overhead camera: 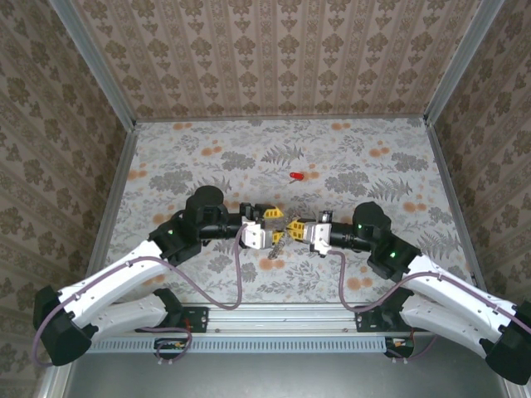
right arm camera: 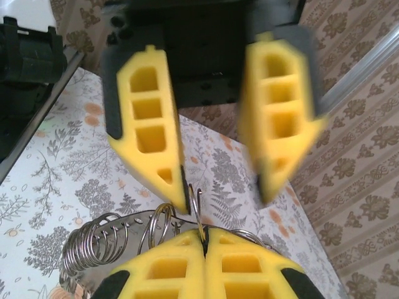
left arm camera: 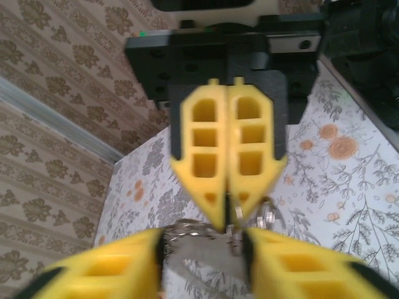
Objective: Put the keys on the keyring
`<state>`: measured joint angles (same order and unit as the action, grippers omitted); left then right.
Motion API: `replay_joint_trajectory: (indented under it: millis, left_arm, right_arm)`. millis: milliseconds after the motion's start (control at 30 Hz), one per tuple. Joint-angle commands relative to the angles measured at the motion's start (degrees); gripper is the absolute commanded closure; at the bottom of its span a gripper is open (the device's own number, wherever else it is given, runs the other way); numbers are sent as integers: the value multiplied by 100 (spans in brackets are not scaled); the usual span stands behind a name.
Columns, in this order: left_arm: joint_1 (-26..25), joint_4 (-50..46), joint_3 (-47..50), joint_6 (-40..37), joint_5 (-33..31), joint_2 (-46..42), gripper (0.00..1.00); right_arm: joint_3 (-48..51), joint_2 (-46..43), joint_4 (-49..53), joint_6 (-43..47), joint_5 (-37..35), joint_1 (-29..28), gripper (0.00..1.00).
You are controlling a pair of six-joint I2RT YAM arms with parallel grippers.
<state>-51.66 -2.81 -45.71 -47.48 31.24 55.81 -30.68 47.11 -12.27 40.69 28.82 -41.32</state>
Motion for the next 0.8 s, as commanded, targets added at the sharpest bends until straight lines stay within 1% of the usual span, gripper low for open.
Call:
replay_joint_trajectory:
  millis: [0,133,200,267,400,533,600,667,767]
  left_arm:
    - [76,-408,-116,143,-88,-260,31]
    - [274,-966,-247,254,60,-414,30]
    - [383,-1185,-368,297,319,-406,31]
    - [422,-1352,-466,316,457,-356,31]
    - [446,-1394,-603,448,493,-186,32]
    - [502,-1232,-813,1196,306,60,29]
    - [542,-1263,-1012,1599,366,232,28]
    - [566,-1402,-1155,1601,506,366,28]
    - [576,-1468,-1222,1495,524,522,28]
  right_arm:
    - [198,-265,-323,170,-314,-33,100]
    - [296,-500,-141,428,-309,-28,100]
    - [394,-620,-247,537,-295,-31,100]
    - [397,-692,-131,721,-278,-32,100]
    - [347,-712,216,1087,-304,-29,100]
    - [447,-839,213,1471,-456,-32,100]
    - [474,-906,255,1611,-575,-33,100]
    - [475,-973,309,1720,-579,-25,100]
    - [475,-993,392,1749,-563,-22,100]
